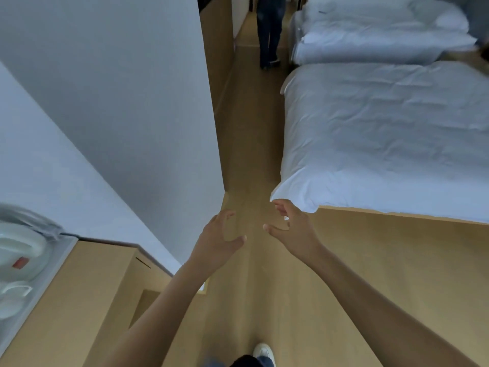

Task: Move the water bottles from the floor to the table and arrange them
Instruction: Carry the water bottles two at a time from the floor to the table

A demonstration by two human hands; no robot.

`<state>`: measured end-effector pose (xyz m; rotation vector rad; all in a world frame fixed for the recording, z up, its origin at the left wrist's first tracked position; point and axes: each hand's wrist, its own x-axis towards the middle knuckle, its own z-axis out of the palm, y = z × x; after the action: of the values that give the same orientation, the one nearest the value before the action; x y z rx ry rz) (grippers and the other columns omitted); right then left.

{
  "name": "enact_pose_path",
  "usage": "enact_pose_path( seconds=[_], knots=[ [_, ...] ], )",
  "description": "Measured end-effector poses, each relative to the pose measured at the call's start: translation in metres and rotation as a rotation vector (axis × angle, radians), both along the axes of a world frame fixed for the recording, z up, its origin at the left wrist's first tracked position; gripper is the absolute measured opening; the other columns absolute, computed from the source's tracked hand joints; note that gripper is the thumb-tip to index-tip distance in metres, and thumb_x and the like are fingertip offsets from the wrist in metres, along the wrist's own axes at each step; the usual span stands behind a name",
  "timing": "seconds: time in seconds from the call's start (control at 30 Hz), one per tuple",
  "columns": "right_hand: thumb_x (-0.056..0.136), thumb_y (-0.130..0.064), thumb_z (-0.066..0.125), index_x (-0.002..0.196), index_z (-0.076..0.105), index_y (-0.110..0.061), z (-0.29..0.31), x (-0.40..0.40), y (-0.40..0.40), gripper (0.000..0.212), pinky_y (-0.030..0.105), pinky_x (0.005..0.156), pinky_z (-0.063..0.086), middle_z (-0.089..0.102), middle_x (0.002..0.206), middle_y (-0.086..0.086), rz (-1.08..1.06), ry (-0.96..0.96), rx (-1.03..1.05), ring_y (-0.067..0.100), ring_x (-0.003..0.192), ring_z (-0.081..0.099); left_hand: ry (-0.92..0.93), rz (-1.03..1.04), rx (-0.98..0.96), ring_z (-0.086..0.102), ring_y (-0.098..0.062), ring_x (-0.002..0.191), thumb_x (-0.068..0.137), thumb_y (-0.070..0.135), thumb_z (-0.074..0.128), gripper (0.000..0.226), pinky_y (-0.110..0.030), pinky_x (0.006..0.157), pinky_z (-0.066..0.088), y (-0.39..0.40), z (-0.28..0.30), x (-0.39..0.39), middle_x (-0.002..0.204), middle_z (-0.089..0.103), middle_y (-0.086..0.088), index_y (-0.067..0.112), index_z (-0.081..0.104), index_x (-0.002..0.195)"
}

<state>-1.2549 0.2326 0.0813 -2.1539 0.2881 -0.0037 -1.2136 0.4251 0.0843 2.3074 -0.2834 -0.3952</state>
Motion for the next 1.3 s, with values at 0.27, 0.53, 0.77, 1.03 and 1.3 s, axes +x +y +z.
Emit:
enact_pose_path(
  seconds=[0.27, 0.53, 0.77, 1.03, 1.3],
  knots=[
    [0.086, -0.027, 0.072, 0.139, 0.043, -0.019, -0.007, 0.051, -0.061, 0.061, 0.028, 0.103, 0.040, 0.052, 0.137, -0.002, -0.022, 0.016, -0.015, 0.012, 0.127, 0.047, 0.017, -0.019, -0.002, 0.045, -0.016, 0.130, 0.085, 0.034, 0.070, 0.063, -0.028, 0.100, 0.037, -0.057, -0.005, 0.055, 0.143, 0.045, 0.004, 0.025, 0.038, 0.139],
    [0.086, -0.029, 0.072, 0.138, 0.043, -0.018, -0.023, 0.152, -0.103, 0.060, 0.023, 0.096, 0.039, 0.053, 0.134, -0.001, -0.043, 0.063, -0.018, 0.014, 0.123, 0.049, 0.037, -0.040, 0.004, 0.044, -0.016, 0.132, 0.087, 0.036, 0.068, 0.061, -0.024, 0.098, 0.036, -0.103, -0.018, 0.164, 0.146, 0.043, 0.004, 0.025, 0.038, 0.139],
    [0.086, -0.025, 0.072, 0.138, 0.043, -0.020, -0.016, 0.284, -0.145, 0.059, 0.019, 0.093, 0.035, 0.053, 0.134, 0.001, -0.060, 0.072, 0.013, 0.013, 0.123, 0.049, 0.072, -0.066, -0.024, 0.044, -0.017, 0.133, 0.086, 0.036, 0.069, 0.061, -0.030, 0.103, 0.039, -0.144, -0.011, 0.301, 0.143, 0.047, 0.003, 0.025, 0.040, 0.138],
    [0.085, -0.025, 0.073, 0.138, 0.044, -0.020, -0.019, 0.420, -0.175, 0.060, 0.030, 0.103, 0.042, 0.052, 0.132, 0.000, -0.044, 0.079, 0.081, 0.013, 0.119, 0.049, 0.099, -0.048, -0.041, 0.044, -0.014, 0.132, 0.086, 0.033, 0.069, 0.060, -0.028, 0.103, 0.037, -0.171, -0.013, 0.430, 0.144, 0.046, 0.002, 0.024, 0.041, 0.138],
    [0.085, -0.028, 0.073, 0.138, 0.044, -0.023, -0.038, 0.577, -0.241, 0.060, 0.026, 0.100, 0.042, 0.052, 0.133, -0.001, -0.001, 0.107, 0.071, 0.012, 0.117, 0.050, 0.126, -0.048, -0.058, 0.044, -0.012, 0.130, 0.087, 0.030, 0.068, 0.061, -0.023, 0.097, 0.034, -0.235, -0.020, 0.583, 0.142, 0.046, 0.003, 0.024, 0.038, 0.140]
  ],
)
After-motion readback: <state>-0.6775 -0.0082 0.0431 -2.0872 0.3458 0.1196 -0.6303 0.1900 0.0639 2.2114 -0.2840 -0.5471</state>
